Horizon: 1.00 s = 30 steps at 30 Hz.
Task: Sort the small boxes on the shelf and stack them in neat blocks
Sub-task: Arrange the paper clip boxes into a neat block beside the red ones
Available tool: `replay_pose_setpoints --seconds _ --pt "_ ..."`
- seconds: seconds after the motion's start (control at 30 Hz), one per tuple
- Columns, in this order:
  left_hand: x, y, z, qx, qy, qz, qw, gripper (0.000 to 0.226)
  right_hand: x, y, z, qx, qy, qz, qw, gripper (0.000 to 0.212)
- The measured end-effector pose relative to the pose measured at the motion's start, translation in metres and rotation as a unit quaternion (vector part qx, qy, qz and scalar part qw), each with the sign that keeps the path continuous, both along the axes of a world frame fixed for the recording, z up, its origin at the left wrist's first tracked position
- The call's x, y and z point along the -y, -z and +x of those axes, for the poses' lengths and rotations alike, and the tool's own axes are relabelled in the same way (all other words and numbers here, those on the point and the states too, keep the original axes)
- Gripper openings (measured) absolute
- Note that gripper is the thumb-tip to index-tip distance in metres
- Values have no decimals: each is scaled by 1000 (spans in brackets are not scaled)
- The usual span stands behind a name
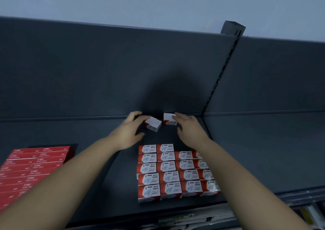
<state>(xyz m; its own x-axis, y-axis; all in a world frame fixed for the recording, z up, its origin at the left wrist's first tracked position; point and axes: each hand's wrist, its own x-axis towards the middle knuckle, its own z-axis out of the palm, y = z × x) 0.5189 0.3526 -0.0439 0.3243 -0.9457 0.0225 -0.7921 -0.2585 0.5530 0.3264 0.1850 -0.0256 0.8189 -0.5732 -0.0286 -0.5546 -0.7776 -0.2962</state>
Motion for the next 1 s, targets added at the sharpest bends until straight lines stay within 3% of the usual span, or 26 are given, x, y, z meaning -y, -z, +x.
replay_pose_setpoints --seconds 0.17,0.3,0.37,0.5,0.63,0.77,0.9,0.93,1.0 --pt "15 5 -4 90 27 75 993 62 2 6 7 -57 -34 1 998 59" --pt "15 13 -6 47 3 5 999 48 3 4 5 -7 -25 -45 999 37" --pt "15 15 -6 28 3 -14 1000 45 3 4 5 8 -21 -50 999 38" --pt "16 16 -4 -2 4 -53 999 39 2 7 8 -33 4 9 999 52" --pt "17 11 -6 -91 -1 -31 995 37 1 8 7 64 37 116 991 39" --pt "19 0 -13 -257 -83 -83 959 26 -3 0 0 192 99 310 926 27" --pt "21 -20 -20 -473 -147 -121 860 13 -9 -16 -7 316 154 532 770 23" --pt "21 -25 -22 -502 -150 -126 842 15 -9 -21 -9 331 160 559 743 23" --pt "21 -35 -27 -514 -140 -128 837 21 -11 -27 -11 339 167 576 725 26"
